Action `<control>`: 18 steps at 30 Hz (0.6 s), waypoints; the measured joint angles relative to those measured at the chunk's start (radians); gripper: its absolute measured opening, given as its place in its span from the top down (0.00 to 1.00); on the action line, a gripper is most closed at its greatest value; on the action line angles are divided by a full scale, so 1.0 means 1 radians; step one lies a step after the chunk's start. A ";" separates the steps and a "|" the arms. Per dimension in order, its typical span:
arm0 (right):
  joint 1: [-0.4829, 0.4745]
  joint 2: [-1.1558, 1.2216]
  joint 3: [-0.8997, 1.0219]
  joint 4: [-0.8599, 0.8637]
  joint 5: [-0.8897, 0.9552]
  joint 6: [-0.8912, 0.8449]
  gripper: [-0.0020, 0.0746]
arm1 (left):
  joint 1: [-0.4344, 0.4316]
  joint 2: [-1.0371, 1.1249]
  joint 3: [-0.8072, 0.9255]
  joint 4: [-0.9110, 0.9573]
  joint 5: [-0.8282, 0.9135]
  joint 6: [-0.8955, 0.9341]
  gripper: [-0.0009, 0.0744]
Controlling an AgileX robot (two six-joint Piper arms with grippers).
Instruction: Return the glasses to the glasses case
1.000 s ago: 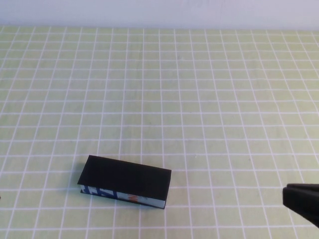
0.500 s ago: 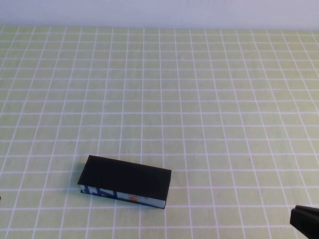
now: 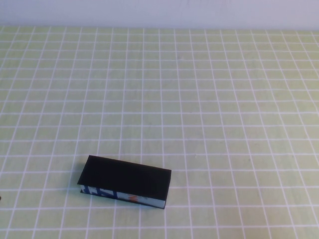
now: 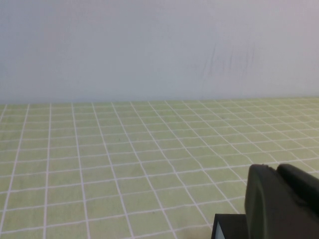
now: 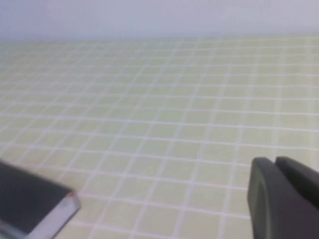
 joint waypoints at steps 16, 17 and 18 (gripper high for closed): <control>-0.280 -0.322 0.233 0.012 0.024 -0.017 0.99 | 0.000 -0.002 0.000 0.000 0.000 0.000 0.99; -0.280 -0.322 0.233 0.007 0.052 -0.025 0.99 | 0.000 -0.002 0.000 0.000 0.000 0.000 0.99; -0.280 -0.322 0.233 0.004 0.077 -0.035 0.99 | 0.000 -0.002 0.000 0.000 0.000 0.000 0.99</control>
